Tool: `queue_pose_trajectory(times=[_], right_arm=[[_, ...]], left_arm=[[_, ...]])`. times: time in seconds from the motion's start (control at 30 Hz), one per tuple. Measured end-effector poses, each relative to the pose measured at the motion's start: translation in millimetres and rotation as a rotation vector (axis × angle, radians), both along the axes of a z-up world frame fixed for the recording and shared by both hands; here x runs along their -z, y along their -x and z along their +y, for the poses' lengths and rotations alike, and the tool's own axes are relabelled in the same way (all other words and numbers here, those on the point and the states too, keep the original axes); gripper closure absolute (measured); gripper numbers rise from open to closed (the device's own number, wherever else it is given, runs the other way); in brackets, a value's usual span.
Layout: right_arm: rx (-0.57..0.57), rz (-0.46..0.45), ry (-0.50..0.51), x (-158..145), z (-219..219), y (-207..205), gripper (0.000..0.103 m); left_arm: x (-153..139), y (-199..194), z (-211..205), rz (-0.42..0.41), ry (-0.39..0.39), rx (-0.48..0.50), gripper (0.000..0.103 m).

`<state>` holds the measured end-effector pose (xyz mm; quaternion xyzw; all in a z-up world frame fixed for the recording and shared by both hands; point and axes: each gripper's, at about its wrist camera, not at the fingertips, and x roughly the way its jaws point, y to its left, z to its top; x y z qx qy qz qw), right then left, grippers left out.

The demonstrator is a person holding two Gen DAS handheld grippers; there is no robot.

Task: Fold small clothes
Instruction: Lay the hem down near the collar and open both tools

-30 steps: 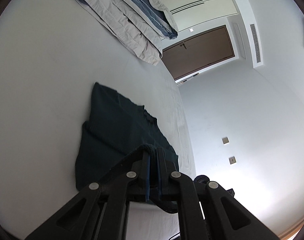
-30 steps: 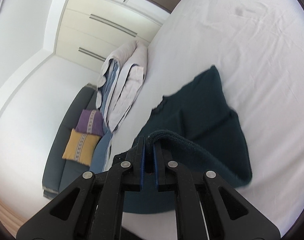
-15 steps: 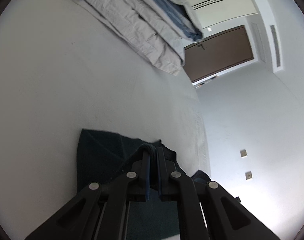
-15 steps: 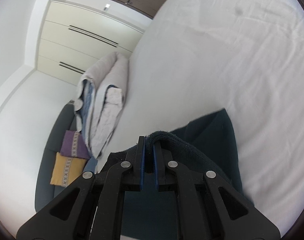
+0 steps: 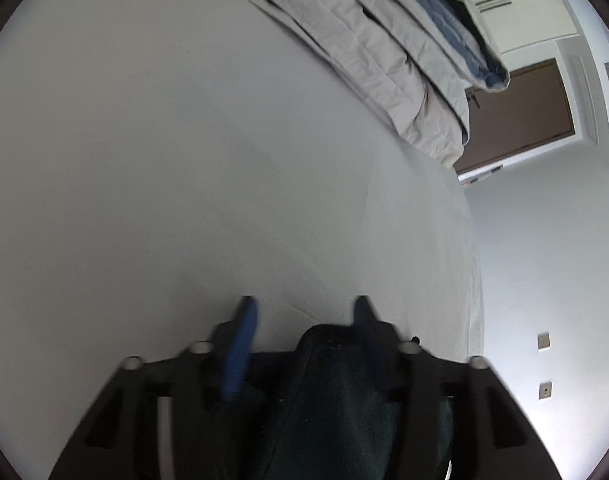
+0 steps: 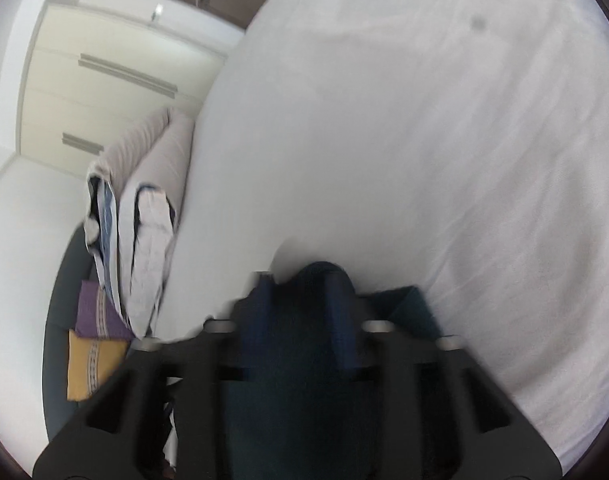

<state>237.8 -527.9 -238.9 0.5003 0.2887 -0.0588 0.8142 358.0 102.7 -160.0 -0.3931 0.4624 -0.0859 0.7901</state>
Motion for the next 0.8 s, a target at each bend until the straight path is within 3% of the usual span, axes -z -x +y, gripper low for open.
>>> queue_pose_trajectory(times=[0.13,0.3,0.57,0.67,0.73,0.8], right_arm=[[-0.040,0.005,0.094,-15.5,10.9,14.9,0.044],[-0.168,0.071,0.339,-37.4,54.6,42.0,0.047],[-0.261,0.160,0.568,-35.3,81.0,78.6,0.060],[-0.298,0.183,0.588,-26.7,86.8,82.1,0.067],[-0.311,0.191,0.631,-23.4,93.5,83.6,0.068],[-0.309,0.187,0.632,-22.2,94.3,85.9,0.068]], left_arm=[[-25.4,31.3,-4.9,-0.086,-0.097,0.051,0.047],[-29.1,68.0,-34.2,-0.107,-0.283,0.149,0.047],[-15.9,97.2,-45.3,-0.093,-0.357,0.194,0.048],[-14.6,100.3,-45.1,-0.107,-0.382,0.206,0.061],[-11.9,101.2,-45.7,-0.096,-0.395,0.223,0.076],[-9.8,102.1,-45.2,-0.094,-0.391,0.223,0.083]])
